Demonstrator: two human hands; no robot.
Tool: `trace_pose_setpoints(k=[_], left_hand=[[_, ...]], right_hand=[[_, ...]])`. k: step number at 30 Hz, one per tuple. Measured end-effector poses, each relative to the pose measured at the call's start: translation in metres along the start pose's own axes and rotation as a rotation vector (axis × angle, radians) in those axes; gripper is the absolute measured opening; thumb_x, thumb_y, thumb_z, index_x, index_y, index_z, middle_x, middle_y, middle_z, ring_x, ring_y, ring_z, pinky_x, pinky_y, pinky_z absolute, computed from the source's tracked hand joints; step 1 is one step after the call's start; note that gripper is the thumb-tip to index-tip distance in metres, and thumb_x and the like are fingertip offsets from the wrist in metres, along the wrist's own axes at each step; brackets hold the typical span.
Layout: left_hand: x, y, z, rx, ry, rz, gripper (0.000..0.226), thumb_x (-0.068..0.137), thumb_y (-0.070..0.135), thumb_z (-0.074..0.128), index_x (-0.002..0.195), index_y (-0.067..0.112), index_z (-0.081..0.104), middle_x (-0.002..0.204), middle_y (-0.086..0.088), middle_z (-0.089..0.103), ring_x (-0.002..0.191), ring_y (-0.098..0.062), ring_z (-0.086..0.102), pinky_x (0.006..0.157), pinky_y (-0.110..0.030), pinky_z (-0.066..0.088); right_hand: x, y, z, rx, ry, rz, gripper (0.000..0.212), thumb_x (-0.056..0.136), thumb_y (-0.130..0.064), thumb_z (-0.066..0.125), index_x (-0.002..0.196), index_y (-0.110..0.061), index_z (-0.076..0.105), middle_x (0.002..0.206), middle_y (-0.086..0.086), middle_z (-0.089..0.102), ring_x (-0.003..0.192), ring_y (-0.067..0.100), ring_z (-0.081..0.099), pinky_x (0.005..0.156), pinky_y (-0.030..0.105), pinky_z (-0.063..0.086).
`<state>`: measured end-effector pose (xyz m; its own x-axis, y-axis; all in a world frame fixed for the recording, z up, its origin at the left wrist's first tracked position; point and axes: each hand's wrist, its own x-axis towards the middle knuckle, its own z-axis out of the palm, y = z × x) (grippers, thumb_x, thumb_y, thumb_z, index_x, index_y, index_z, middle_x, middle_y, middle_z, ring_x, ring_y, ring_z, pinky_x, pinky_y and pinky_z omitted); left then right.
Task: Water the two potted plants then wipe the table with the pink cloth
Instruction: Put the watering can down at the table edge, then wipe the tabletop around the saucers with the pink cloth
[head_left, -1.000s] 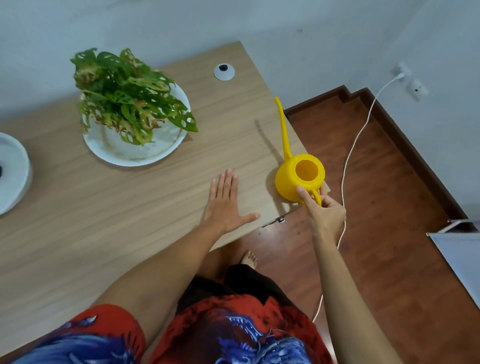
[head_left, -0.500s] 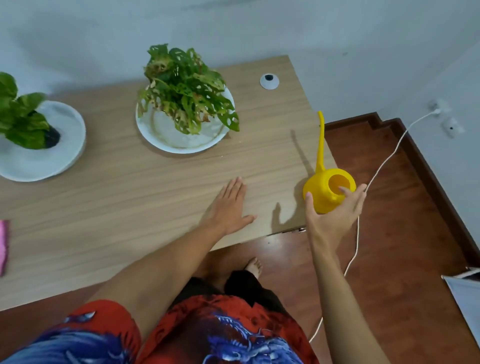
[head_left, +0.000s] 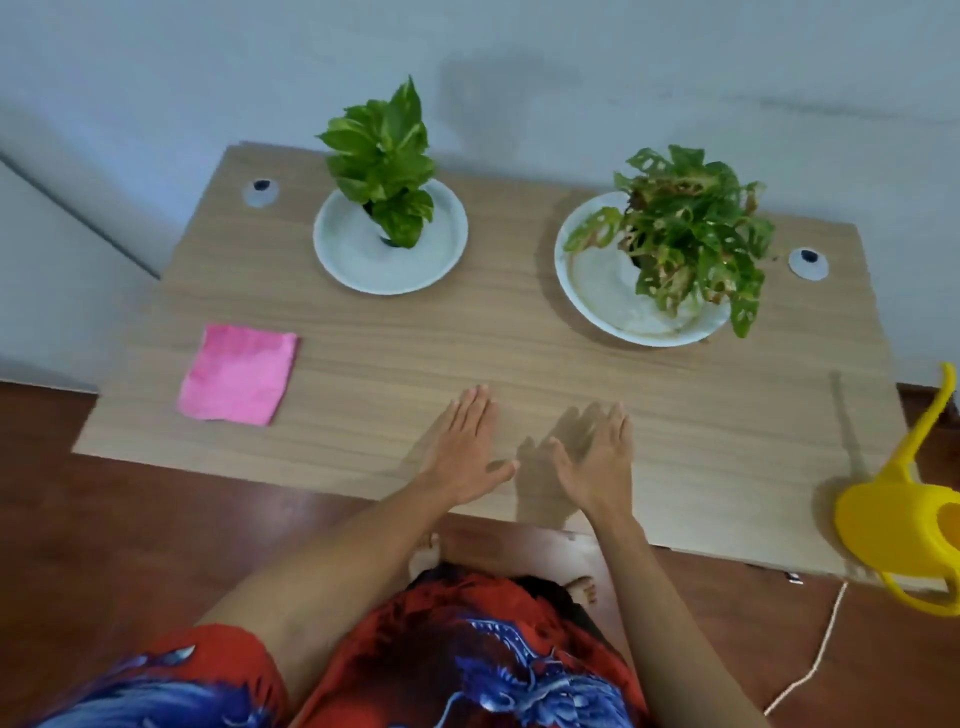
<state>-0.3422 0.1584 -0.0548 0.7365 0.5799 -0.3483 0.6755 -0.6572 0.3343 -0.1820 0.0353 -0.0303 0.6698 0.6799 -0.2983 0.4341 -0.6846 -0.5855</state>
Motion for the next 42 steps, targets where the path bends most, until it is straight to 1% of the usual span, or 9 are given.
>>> trace_pose_setpoints(k=[3,8,11,18,20,23,26,31,42], left_hand=[[-0.027,-0.062,-0.013,-0.023,0.056,-0.075,0.1,0.097,0.064,0.042,0.16,0.002,-0.003,0.167,-0.016,-0.018,0.155,-0.027,-0.019,0.126,-0.041,-0.009],[-0.073,-0.159,-0.034,-0.08,0.135,-0.241,0.096,0.093,0.062,0.044,0.158,-0.005,0.018,0.167,-0.025,0.006,0.156,-0.035,-0.001,0.123,-0.036,-0.014],[-0.088,-0.199,-0.046,-0.129,0.207,-0.348,0.095,0.088,0.062,0.038,0.154,-0.007,0.029,0.165,-0.027,0.017,0.155,-0.039,0.011,0.127,-0.045,0.004],[-0.079,-0.295,-0.072,-0.054,0.271,-0.463,0.075,0.099,0.055,0.015,0.159,0.013,0.03,0.167,-0.024,0.016,0.155,-0.041,0.008,0.124,-0.05,-0.003],[-0.063,-0.312,-0.076,0.001,0.241,-0.428,0.07,0.1,0.059,0.012,0.161,0.026,0.025,0.169,-0.019,0.014,0.154,-0.043,0.008,0.123,-0.055,-0.004],[-0.043,-0.318,-0.078,0.056,0.217,-0.457,0.068,0.096,0.068,-0.006,0.159,0.045,-0.002,0.171,-0.01,-0.003,0.154,-0.044,-0.004,0.12,-0.065,-0.007],[-0.025,-0.324,-0.073,0.086,0.229,-0.491,0.064,0.097,0.068,0.001,0.157,0.048,-0.009,0.171,-0.009,-0.009,0.154,-0.045,-0.008,0.118,-0.07,-0.006],[0.006,-0.343,-0.086,0.082,0.292,-0.472,0.063,0.099,0.066,0.005,0.159,0.047,0.001,0.171,-0.011,-0.006,0.153,-0.047,-0.004,0.117,-0.074,0.003],[0.131,-0.385,-0.153,0.093,0.311,-0.487,0.062,0.099,0.07,0.007,0.158,0.051,0.003,0.171,-0.012,-0.006,0.154,-0.047,-0.006,0.116,-0.074,-0.003]], right_hand=[[-0.001,-0.052,0.046,-0.065,-0.117,-0.096,0.089,0.092,-0.043,0.066,0.16,-0.01,0.02,0.169,0.016,0.005,0.156,0.034,-0.007,0.127,0.047,0.005],[-0.004,-0.133,0.111,-0.107,-0.222,-0.224,0.079,0.095,-0.045,0.062,0.159,-0.016,0.025,0.17,0.009,0.008,0.156,0.031,-0.01,0.127,0.044,0.003],[0.003,-0.167,0.138,-0.159,-0.262,-0.278,0.082,0.095,-0.046,0.061,0.16,-0.017,0.021,0.169,0.013,0.008,0.156,0.034,-0.007,0.127,0.045,-0.001],[0.026,-0.251,0.187,-0.357,-0.37,-0.496,0.071,0.103,-0.041,0.044,0.162,-0.02,0.012,0.17,0.007,0.001,0.156,0.028,-0.008,0.126,0.042,-0.008],[0.038,-0.257,0.198,-0.374,-0.319,-0.512,0.065,0.103,-0.038,0.041,0.161,-0.015,0.021,0.169,0.009,0.011,0.157,0.029,0.003,0.127,0.044,-0.001],[0.049,-0.243,0.208,-0.385,-0.095,-0.546,0.058,0.101,-0.038,0.038,0.151,-0.008,0.044,0.16,0.016,0.036,0.149,0.04,0.03,0.122,0.057,0.02],[0.054,-0.224,0.225,-0.48,-0.044,-0.609,0.058,0.103,-0.036,0.039,0.155,-0.009,0.037,0.163,0.017,0.03,0.151,0.04,0.024,0.123,0.058,0.017],[0.058,-0.224,0.233,-0.533,0.007,-0.598,0.061,0.103,-0.035,0.04,0.158,-0.011,0.03,0.165,0.016,0.024,0.154,0.039,0.018,0.122,0.06,0.016],[0.061,-0.224,0.236,-0.499,0.029,-0.579,0.061,0.102,-0.039,0.038,0.157,-0.014,0.031,0.166,0.014,0.023,0.155,0.036,0.016,0.12,0.061,0.023]])
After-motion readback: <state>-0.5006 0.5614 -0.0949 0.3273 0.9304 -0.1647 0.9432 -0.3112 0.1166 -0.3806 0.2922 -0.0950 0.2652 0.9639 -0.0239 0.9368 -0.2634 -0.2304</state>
